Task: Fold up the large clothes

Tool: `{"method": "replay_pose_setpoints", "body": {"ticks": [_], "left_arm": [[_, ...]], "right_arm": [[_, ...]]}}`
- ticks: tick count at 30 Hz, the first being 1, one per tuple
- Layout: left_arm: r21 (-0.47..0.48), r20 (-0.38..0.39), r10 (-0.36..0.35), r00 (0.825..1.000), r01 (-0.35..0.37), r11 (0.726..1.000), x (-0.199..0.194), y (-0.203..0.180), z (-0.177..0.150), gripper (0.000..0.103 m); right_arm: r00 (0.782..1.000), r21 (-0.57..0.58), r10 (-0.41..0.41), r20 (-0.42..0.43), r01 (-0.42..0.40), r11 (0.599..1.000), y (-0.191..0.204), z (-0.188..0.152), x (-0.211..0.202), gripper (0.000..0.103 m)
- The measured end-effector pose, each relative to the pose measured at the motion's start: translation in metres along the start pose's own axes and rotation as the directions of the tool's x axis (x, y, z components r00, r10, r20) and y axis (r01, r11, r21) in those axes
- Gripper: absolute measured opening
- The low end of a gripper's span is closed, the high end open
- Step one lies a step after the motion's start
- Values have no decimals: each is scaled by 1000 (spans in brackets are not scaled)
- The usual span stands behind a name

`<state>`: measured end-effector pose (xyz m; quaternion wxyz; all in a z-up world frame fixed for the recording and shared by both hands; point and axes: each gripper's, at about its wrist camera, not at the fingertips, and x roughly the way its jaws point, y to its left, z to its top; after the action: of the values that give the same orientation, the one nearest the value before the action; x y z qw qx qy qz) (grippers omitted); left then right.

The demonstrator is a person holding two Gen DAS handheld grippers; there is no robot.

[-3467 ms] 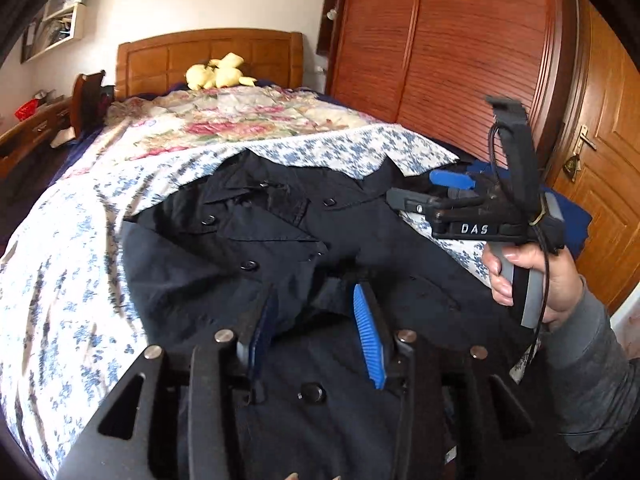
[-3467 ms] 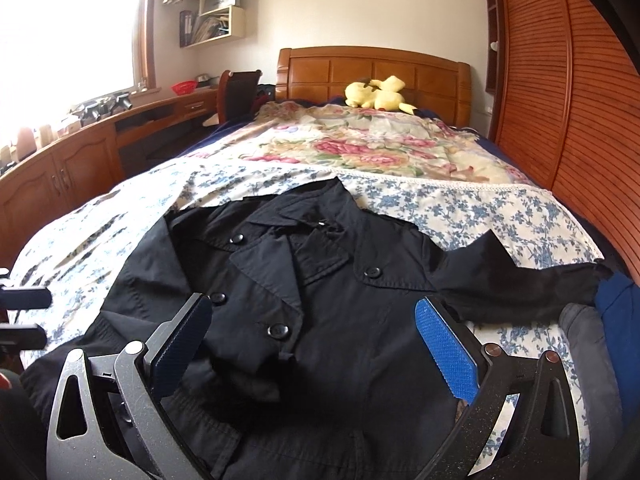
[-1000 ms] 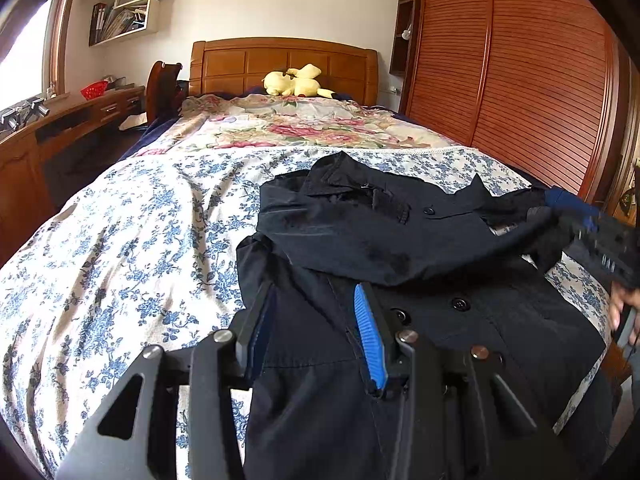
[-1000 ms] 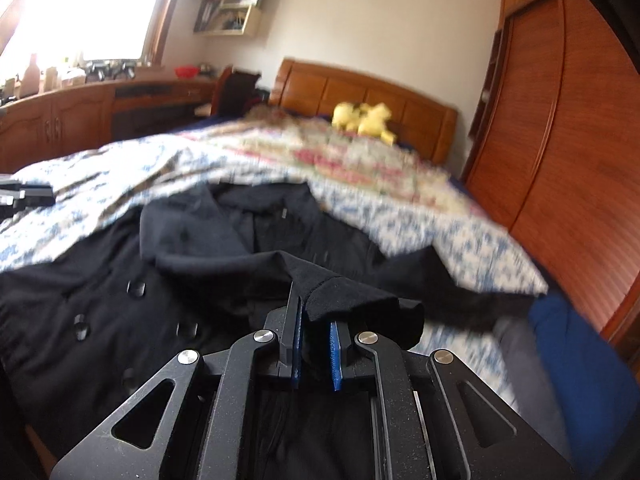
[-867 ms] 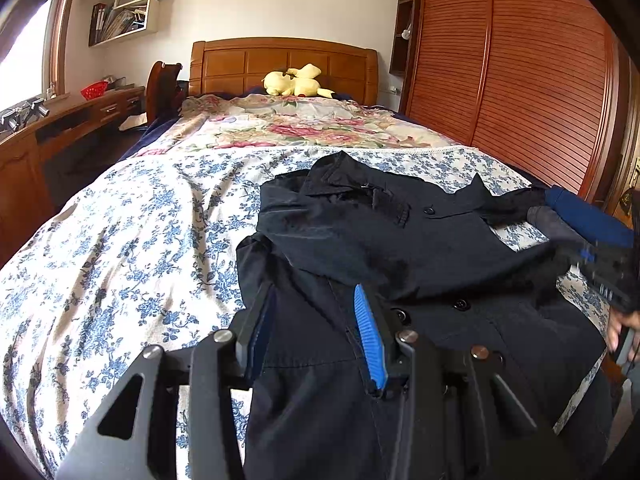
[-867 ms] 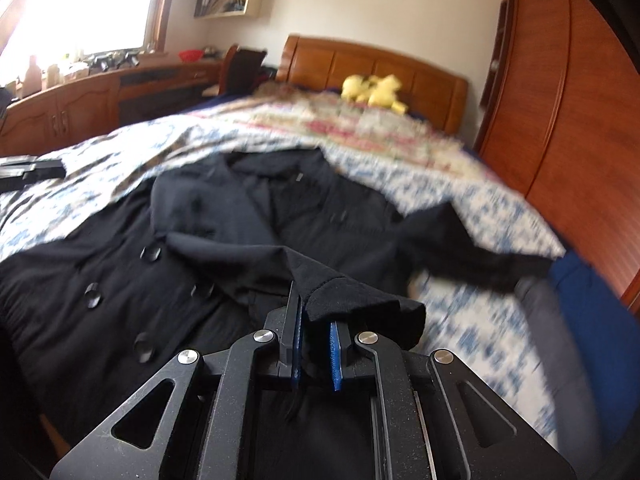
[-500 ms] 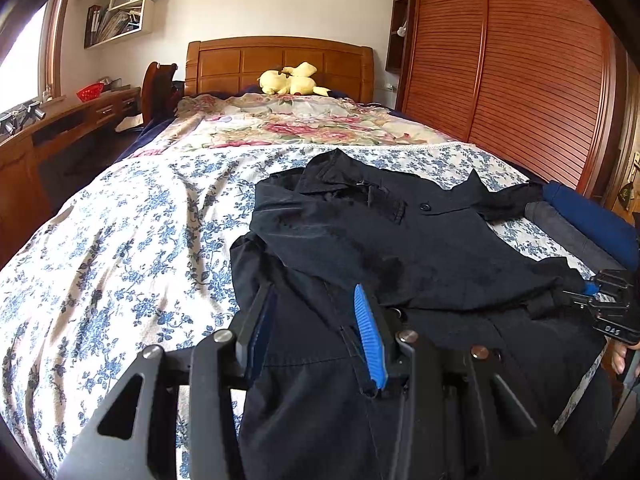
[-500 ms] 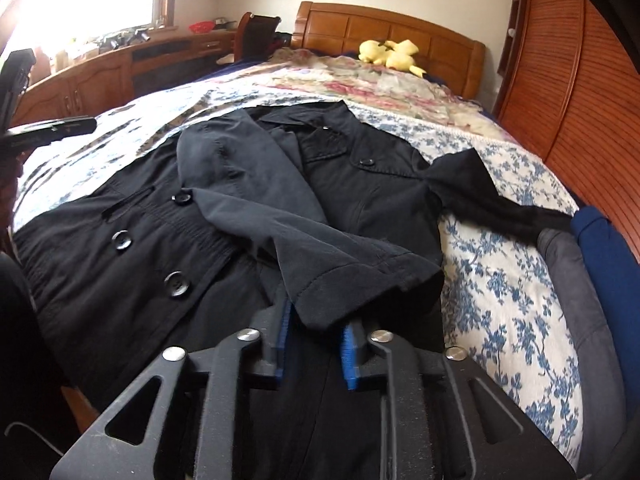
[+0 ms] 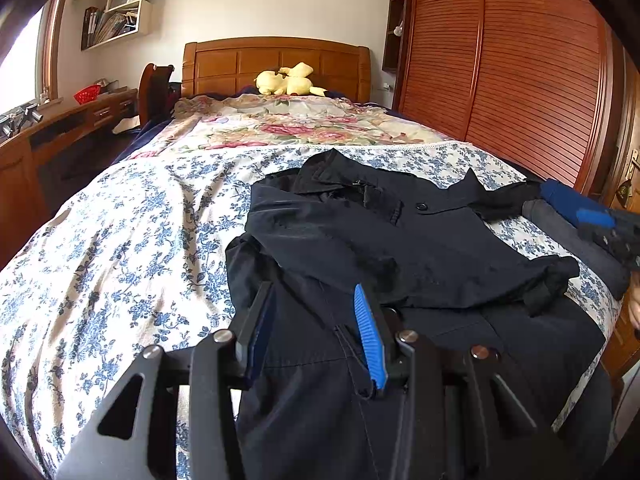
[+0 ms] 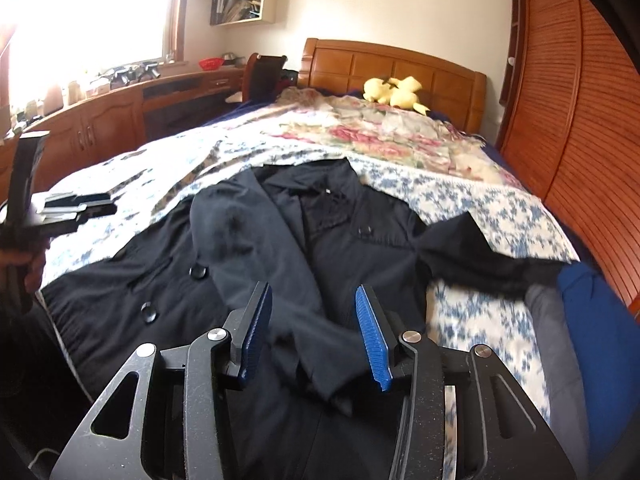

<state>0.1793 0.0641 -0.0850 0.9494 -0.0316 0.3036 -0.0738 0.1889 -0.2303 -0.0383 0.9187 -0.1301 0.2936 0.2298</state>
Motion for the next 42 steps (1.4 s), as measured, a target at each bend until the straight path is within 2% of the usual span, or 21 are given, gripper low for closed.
{"method": "replay_pose_setpoints", "body": {"ticks": [5, 9, 14, 21, 29, 37, 42], "left_arm": [[11, -7, -4, 1000, 4, 1000, 2, -5, -1, 39], [16, -9, -10, 1000, 10, 1000, 2, -7, -2, 38], [33, -9, -9, 1000, 9, 999, 1, -10, -3, 39], [34, -1, -15, 1000, 15, 999, -2, -12, -2, 38], [46, -14, -21, 1000, 22, 999, 2, -19, -4, 38], [67, -14, -36, 999, 36, 997, 1, -41, -2, 38], [83, -12, -61, 998, 62, 995, -2, -57, 2, 38]], "right_arm": [[999, 43, -1, -50, 3, 999, -17, 16, 41, 44], [991, 43, -15, -132, 21, 999, -27, 18, 77, 44], [971, 60, 28, -238, -15, 998, -29, -6, 97, 44], [950, 78, 100, -296, -80, 994, -6, -52, 84, 44], [940, 72, 136, -313, -120, 990, 20, -84, 76, 44], [954, 84, 127, -271, -108, 991, 20, -83, 72, 44], [975, 84, 124, -187, -110, 990, 14, -76, 49, 44]]}}
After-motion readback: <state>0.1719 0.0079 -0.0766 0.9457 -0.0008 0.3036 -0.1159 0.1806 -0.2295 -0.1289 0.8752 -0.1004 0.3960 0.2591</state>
